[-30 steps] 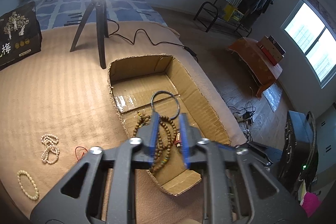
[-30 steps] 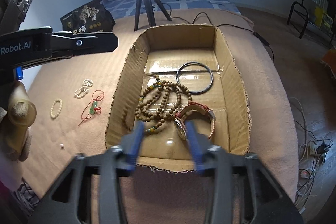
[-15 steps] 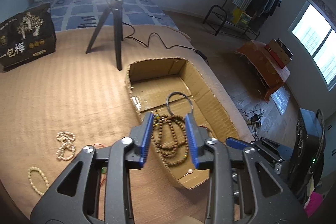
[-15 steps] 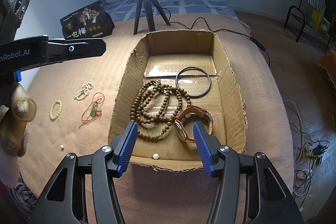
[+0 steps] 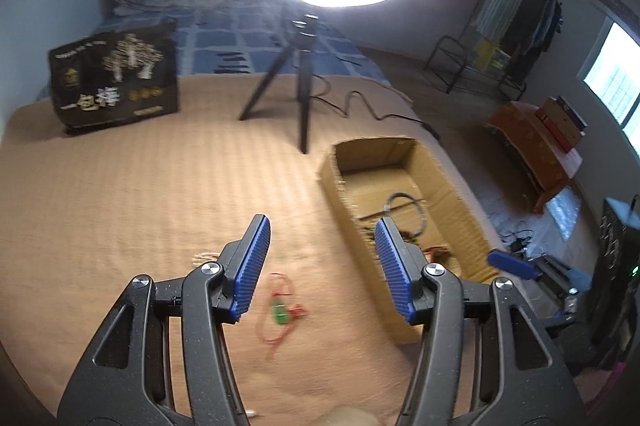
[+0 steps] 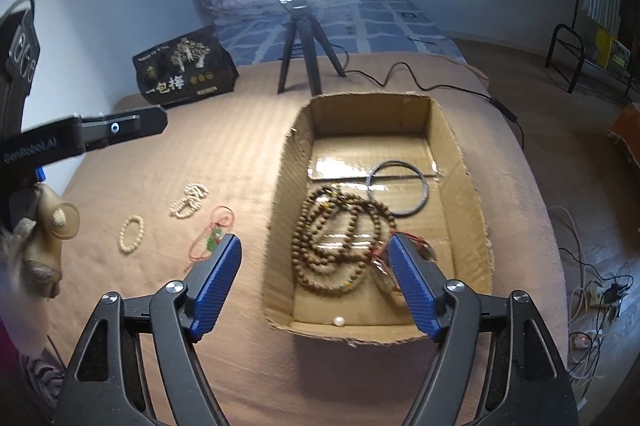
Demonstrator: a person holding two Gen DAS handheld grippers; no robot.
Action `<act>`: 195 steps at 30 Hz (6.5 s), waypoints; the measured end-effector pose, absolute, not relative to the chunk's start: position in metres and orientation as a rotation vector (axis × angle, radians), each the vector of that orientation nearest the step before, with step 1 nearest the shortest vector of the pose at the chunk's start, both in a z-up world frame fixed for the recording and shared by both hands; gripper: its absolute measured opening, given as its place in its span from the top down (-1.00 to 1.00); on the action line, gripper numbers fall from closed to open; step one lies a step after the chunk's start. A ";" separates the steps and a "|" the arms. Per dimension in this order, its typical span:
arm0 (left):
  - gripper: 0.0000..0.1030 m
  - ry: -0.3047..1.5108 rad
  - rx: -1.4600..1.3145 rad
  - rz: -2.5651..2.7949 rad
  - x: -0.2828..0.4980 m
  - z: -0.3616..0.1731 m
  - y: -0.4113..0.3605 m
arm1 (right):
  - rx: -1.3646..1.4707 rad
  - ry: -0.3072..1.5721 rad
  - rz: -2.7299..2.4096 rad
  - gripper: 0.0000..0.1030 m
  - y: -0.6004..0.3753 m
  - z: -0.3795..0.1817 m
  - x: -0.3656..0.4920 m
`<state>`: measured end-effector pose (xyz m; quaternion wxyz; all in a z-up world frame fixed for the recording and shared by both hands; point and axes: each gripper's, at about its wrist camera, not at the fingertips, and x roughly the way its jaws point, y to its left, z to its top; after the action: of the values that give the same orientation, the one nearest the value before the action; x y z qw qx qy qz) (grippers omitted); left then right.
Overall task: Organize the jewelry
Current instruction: 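Move both open tools back toward the pale bead bracelet on the blanket, then grasp the pale bead bracelet with the left tool while the right tool grasps the green jade pendant, then lift and carry the bracelet and jade pendant over the cardboard box with both tools, then open the right tool to drop the pendant while the left tool releases the bracelet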
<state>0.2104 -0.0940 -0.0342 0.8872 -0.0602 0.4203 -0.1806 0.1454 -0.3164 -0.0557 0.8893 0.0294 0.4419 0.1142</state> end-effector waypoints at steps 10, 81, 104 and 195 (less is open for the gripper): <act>-0.09 0.908 -0.118 -0.269 0.205 -0.040 -0.029 | 0.067 0.908 0.317 -0.49 -0.277 -0.051 0.153; 0.89 1.213 -0.137 -0.111 0.198 -0.173 0.065 | -0.120 1.212 0.346 0.90 -0.169 -0.161 0.212; 0.89 1.069 -0.193 -0.221 0.192 -0.107 0.037 | -0.028 1.068 0.369 0.90 -0.198 -0.111 0.202; 0.88 1.027 -0.094 -0.592 0.208 -0.079 -0.204 | 0.096 0.984 0.068 0.06 -0.375 -0.077 0.235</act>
<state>0.2076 -0.2041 -0.0788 0.8282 -0.0441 0.4840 -0.2791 0.2346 -0.3747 -0.0774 0.8798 0.0460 0.4720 0.0325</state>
